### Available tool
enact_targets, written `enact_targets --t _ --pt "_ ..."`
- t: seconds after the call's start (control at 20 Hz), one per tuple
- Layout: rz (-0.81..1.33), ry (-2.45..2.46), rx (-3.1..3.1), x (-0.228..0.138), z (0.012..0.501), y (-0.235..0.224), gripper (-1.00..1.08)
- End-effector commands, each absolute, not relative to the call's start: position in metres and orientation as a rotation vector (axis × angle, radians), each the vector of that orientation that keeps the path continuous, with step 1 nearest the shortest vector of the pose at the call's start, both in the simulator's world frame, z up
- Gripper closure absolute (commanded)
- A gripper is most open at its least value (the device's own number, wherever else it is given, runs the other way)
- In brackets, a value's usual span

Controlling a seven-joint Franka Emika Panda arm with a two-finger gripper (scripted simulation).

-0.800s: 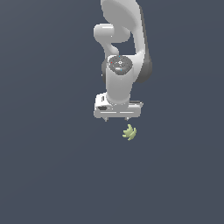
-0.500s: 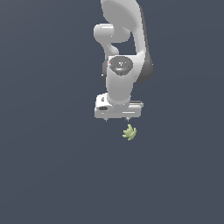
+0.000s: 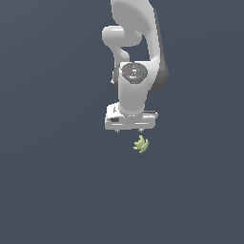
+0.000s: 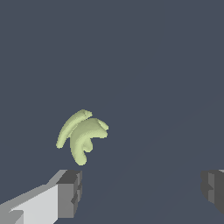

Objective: Pick up the object and move it to a goal position.

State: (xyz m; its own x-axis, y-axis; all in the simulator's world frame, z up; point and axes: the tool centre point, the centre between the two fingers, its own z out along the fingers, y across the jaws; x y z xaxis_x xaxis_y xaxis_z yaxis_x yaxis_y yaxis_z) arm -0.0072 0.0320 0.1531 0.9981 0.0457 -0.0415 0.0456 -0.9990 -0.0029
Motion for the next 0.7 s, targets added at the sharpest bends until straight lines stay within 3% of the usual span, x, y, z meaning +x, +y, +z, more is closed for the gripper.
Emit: enact_targets --t 0.0,0.65 --pt "0.065 -0.060 -3.138 -0.007 0.152 0.033 -0.92" --pt "0.052 0.191 -3.133 -0.005 0.137 0.050 -0.92"
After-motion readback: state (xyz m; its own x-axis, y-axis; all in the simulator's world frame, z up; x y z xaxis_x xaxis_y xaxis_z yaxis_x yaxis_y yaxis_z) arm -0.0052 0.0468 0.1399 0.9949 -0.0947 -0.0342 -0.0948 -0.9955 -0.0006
